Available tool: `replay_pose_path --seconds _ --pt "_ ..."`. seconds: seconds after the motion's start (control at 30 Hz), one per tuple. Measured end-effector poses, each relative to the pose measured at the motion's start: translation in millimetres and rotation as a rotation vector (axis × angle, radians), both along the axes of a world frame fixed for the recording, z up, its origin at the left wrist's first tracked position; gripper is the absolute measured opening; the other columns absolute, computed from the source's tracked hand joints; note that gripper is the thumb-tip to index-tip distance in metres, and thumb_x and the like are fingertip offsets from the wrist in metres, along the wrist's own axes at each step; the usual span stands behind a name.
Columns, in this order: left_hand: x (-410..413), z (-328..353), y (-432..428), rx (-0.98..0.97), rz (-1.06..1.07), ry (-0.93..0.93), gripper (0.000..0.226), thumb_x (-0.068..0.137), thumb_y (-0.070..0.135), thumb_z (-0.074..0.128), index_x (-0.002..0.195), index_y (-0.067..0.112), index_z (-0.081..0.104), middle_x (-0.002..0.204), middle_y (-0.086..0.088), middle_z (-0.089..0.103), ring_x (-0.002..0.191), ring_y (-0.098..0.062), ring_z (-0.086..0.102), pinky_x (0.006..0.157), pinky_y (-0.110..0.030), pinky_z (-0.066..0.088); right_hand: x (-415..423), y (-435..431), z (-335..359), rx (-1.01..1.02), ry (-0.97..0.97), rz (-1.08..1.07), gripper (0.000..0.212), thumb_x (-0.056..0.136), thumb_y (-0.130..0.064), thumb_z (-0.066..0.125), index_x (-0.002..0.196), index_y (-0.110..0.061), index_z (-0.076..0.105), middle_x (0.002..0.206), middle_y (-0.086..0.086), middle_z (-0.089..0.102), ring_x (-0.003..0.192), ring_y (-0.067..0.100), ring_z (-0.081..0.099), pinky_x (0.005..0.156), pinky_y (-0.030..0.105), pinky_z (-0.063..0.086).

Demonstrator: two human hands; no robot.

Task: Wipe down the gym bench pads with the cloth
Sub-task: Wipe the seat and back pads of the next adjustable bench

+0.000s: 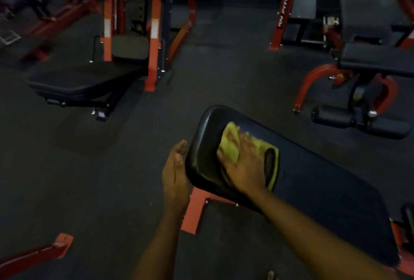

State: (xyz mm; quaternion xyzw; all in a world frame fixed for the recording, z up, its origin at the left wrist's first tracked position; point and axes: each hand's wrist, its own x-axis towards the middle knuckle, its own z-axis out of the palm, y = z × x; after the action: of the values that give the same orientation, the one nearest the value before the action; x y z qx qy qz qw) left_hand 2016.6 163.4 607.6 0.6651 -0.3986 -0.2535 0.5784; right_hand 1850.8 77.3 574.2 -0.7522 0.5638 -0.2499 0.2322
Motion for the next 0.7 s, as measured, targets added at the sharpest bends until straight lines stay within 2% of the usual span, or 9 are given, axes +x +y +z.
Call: replay_pose_path --seconds 0.07,0.13,0.2,0.27,0.37,0.47,0.53,0.63,0.7 --pt "8 0 13 0.031 0.024 -0.010 0.052 0.103 0.044 0.029 0.138 0.015 0.054 0.136 0.004 0.060 0.127 -0.009 0.054 0.108 -0.043 0.044 33 -64 23 0.096 0.009 -0.115 0.074 0.093 -0.077 0.031 0.158 -0.047 0.014 0.169 -0.006 0.021 0.157 0.022 0.015 0.123 0.056 0.016" --pt "14 2 21 0.058 0.049 0.004 0.053 0.102 0.047 0.027 0.136 0.017 0.055 0.132 0.004 0.062 0.123 -0.008 0.056 0.105 -0.042 0.046 64 -102 44 0.131 0.059 -0.146 0.075 0.094 -0.074 0.036 0.157 -0.034 0.032 0.165 -0.002 0.032 0.152 0.025 0.027 0.122 0.054 0.021" --pt "20 1 30 0.050 0.083 0.020 0.054 0.101 0.047 0.027 0.134 0.015 0.057 0.126 0.000 0.065 0.118 -0.010 0.060 0.100 -0.042 0.048 89 -85 53 -0.009 0.118 -0.020 0.074 0.090 -0.072 0.048 0.147 -0.025 0.047 0.148 0.007 0.052 0.140 0.031 0.045 0.115 0.053 0.033" --pt "23 4 37 0.032 0.125 0.003 0.052 0.102 0.044 0.027 0.132 0.014 0.058 0.121 -0.002 0.067 0.113 -0.013 0.062 0.096 -0.044 0.050 96 -23 48 -0.192 0.215 0.202 0.069 0.085 -0.069 0.055 0.140 -0.027 0.054 0.142 0.003 0.058 0.140 0.031 0.046 0.114 0.059 0.030" --pt "29 6 41 0.043 0.195 0.022 0.051 0.102 0.045 0.027 0.129 0.015 0.059 0.115 -0.002 0.067 0.108 -0.017 0.063 0.092 -0.049 0.051 66 49 25 -0.309 0.297 0.399 0.067 0.082 -0.069 0.054 0.142 -0.042 0.048 0.162 -0.008 0.034 0.153 0.028 0.024 0.112 0.067 0.022" --pt "33 9 39 0.065 0.185 0.028 0.057 0.099 0.058 0.026 0.129 0.023 0.059 0.115 0.002 0.067 0.109 -0.011 0.062 0.094 -0.048 0.051 32 53 13 -0.294 0.250 0.496 0.077 0.082 -0.071 0.053 0.153 -0.049 0.030 0.170 -0.009 0.015 0.157 0.027 0.011 0.110 0.071 0.023" --pt "36 12 38 0.083 0.149 0.017 0.057 0.097 0.063 0.025 0.129 0.029 0.059 0.116 0.004 0.066 0.110 -0.009 0.062 0.096 -0.047 0.050 37 18 20 -0.186 0.206 0.389 0.081 0.085 -0.070 0.051 0.157 -0.045 0.024 0.169 -0.009 0.018 0.157 0.025 0.012 0.113 0.066 0.026" --pt "35 13 35 0.115 0.103 0.001 0.057 0.097 0.067 0.023 0.129 0.034 0.057 0.118 0.007 0.065 0.113 -0.006 0.060 0.098 -0.045 0.049 67 -63 49 0.050 0.138 0.070 0.076 0.089 -0.070 0.054 0.155 -0.038 0.036 0.169 -0.003 0.022 0.156 0.030 0.014 0.120 0.059 0.022" --pt "33 16 32 0.123 0.078 -0.001 0.053 0.097 0.066 0.022 0.126 0.038 0.057 0.118 0.010 0.065 0.112 -0.004 0.060 0.097 -0.040 0.049 82 -88 61 0.134 0.165 -0.052 0.071 0.087 -0.074 0.052 0.149 -0.041 0.043 0.168 -0.005 0.022 0.155 0.030 0.015 0.119 0.062 0.020"
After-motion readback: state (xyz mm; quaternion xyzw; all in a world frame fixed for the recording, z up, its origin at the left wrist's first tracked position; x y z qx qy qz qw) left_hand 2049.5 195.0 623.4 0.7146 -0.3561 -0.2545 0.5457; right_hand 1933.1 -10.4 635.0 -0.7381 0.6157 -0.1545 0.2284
